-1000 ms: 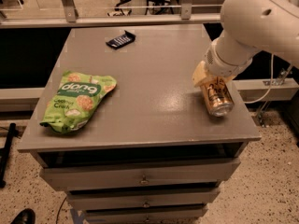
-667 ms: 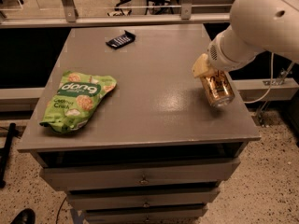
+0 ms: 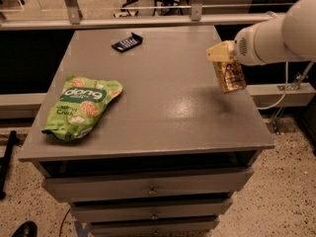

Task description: Place orange can upright

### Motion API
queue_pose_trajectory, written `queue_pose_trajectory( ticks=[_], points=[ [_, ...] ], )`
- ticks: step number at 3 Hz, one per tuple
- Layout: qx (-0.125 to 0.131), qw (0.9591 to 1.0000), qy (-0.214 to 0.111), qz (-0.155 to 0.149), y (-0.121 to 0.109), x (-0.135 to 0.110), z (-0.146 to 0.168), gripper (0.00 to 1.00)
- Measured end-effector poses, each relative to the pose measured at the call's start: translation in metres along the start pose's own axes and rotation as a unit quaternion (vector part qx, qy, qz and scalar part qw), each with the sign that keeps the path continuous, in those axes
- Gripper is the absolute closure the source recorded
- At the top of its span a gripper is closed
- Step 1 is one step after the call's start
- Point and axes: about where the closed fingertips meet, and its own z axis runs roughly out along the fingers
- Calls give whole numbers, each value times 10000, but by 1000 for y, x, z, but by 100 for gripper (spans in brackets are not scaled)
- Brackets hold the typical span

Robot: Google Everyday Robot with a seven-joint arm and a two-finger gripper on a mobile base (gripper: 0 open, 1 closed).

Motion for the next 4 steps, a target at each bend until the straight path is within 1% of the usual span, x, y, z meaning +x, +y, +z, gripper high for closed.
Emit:
queue_pose_trajectory(
  ticks=[1, 2, 3, 4],
  points=[
    [-488, 9927, -992, 481, -21, -26, 12, 100],
    [-833, 9730, -1806, 1174, -73, -29, 9, 100],
    [-1046, 9557, -2272, 1551, -129, 18, 6, 100],
    [-1775, 9393, -2643, 1282, -109, 48, 12, 100]
  ],
)
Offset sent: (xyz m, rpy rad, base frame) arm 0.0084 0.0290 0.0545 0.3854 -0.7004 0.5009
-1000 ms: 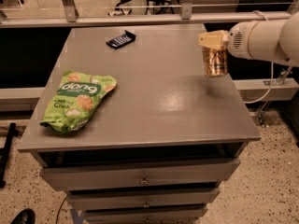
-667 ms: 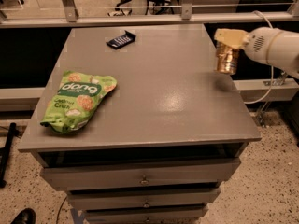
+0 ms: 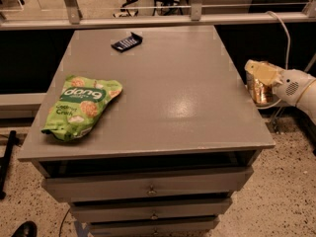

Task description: Place orange can upright

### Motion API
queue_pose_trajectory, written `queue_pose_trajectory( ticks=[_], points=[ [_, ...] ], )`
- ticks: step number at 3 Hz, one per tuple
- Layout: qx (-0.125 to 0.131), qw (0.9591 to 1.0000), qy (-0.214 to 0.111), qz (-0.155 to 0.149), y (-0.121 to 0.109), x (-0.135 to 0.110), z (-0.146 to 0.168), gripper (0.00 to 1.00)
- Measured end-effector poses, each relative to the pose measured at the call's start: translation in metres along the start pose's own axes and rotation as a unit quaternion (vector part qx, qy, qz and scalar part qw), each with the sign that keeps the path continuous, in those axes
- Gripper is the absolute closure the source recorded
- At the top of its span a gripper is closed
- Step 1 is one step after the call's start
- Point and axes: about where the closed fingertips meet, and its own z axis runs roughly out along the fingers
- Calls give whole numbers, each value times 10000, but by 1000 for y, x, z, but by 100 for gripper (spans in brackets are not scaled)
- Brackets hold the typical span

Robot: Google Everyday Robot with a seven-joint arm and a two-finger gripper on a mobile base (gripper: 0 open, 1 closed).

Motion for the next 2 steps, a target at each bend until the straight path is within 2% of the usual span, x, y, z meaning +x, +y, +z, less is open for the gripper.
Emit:
queue_pose_trajectory(
  ticks=[1, 2],
  points=[
    [0, 10000, 0, -1, 0, 0, 0, 100],
    [155, 9993, -100, -314, -12, -18, -20, 100]
  ],
)
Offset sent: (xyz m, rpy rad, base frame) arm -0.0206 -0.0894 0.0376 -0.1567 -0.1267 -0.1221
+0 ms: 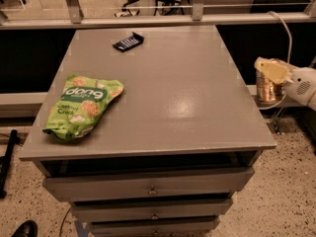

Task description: Place orange can upright

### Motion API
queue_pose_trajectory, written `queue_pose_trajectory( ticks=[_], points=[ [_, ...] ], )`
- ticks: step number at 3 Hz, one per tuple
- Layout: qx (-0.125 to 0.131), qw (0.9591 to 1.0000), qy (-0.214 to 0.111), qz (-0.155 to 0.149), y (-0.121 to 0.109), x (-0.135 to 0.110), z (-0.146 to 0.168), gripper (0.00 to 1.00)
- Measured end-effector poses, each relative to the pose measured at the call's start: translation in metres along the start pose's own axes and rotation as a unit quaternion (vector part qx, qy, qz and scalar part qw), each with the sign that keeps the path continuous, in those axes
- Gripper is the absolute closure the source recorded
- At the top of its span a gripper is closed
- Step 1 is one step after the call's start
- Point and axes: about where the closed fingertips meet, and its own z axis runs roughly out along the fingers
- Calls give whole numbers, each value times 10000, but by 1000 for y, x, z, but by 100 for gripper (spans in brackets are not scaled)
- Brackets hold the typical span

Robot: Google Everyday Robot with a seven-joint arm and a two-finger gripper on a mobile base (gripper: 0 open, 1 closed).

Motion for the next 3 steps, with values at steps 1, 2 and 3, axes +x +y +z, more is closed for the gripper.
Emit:
queue_pose_trajectory(
  ticks=[1, 2, 3],
  points=[
    [104, 9979, -181, -605, -12, -37, -25, 100],
    [-2, 9954, -516, -813, -7, -58, -32, 100],
    [-580, 9921, -948, -590, 27, -60, -7, 100]
  ],
)
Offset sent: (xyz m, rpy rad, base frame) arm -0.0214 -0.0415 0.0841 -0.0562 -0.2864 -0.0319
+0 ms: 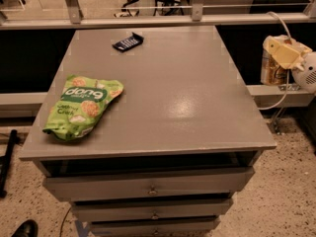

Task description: Place orange can upright

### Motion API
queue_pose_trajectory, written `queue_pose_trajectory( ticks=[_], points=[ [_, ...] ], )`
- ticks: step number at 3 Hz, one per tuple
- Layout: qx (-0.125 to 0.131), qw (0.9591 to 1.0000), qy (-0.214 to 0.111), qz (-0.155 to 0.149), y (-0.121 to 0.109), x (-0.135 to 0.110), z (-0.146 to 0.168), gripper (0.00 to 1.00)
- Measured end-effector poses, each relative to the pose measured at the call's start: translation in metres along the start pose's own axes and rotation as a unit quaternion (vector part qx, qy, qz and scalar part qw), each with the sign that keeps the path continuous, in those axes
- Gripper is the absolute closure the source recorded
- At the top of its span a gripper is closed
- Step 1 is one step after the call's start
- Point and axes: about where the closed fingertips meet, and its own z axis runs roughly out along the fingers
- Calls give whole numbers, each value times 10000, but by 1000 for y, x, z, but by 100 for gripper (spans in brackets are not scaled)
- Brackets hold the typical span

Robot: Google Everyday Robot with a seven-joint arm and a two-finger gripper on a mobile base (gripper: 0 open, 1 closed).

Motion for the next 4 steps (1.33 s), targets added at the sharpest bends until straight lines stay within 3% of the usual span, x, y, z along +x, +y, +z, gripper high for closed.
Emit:
queue_pose_trajectory(
  ticks=[1, 2, 3, 4],
  points=[
    [-560, 9976, -346, 227, 34, -6, 26, 100],
    [-1065, 9926, -386, 428, 68, -1, 37, 100],
    [-1619, 9852, -239, 511, 98, 21, 41, 100],
    [-2134, 9756, -109, 513, 112, 43, 36, 100]
  ],
)
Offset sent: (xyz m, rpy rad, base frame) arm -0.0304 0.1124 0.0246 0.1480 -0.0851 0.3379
